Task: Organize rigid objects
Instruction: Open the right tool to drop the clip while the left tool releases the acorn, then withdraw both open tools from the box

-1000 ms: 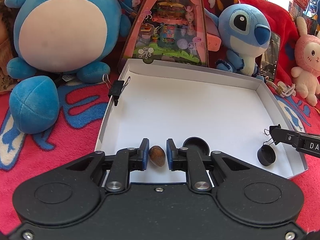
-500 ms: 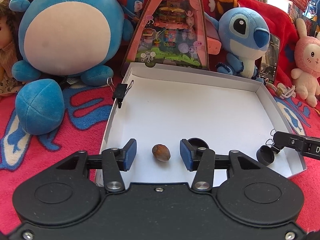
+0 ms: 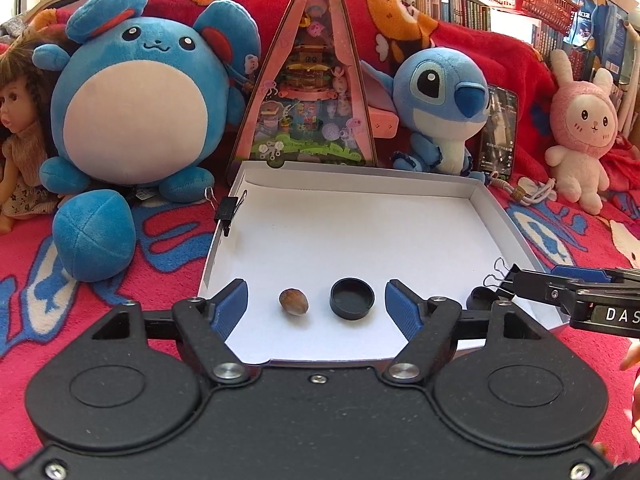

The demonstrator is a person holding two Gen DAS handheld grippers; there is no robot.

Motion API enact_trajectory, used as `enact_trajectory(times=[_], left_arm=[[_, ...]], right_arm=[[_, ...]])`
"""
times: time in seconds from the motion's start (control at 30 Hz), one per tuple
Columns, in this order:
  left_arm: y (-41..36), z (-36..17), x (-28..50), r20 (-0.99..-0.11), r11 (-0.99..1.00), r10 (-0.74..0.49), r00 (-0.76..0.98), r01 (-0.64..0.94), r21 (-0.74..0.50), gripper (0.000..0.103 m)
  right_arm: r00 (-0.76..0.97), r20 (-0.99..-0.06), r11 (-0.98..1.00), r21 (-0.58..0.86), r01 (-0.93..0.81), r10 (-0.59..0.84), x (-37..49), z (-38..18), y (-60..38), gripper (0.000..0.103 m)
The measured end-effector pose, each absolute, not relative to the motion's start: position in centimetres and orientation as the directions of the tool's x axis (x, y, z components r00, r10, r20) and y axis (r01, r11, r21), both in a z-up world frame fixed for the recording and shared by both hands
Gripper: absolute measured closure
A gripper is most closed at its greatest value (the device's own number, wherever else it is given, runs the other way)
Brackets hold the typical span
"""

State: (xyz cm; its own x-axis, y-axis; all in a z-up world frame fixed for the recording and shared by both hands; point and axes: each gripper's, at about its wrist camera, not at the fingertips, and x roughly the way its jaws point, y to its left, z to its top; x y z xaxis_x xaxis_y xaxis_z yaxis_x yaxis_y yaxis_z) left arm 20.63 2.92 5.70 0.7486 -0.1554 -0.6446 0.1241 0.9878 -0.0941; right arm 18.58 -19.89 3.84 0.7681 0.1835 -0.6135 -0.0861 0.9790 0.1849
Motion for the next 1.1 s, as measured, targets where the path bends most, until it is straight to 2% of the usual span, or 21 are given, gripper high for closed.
enact_trajectory(times=[0.5,0.73,0.83,1.1], left_arm=[[1.2,7.2,14.1,-0.571,0.974,-0.223,0.790,0.208,-0.092,0.023],[0.4,6.9,11.8,-0.559,0.967,-0.242,0.793,0.243,-0.074,0.021],[0.3,6.7,11.0,-0.557,0.966,-0.246,0.793,0.248,-0.074,0.020],[0.4,6.0,9.3,-0.564,0.961,-0.262,0.783,0.267,-0.076,0.019]], right_arm=[[0.829,-0.525,0.981,0.109,-0.158,0.192,13.3,4.8,-19.8,0.016],[0.848,-0.499,0.983,0.072,-0.168,0.181,11.1,4.7,-19.8,0.013],[0.856,-0.485,0.983,0.059,-0.172,0.179,10.2,4.6,-19.9,0.008],[0.869,-0.469,0.986,0.026,-0.168,0.160,8.5,4.1,-19.8,0.005]])
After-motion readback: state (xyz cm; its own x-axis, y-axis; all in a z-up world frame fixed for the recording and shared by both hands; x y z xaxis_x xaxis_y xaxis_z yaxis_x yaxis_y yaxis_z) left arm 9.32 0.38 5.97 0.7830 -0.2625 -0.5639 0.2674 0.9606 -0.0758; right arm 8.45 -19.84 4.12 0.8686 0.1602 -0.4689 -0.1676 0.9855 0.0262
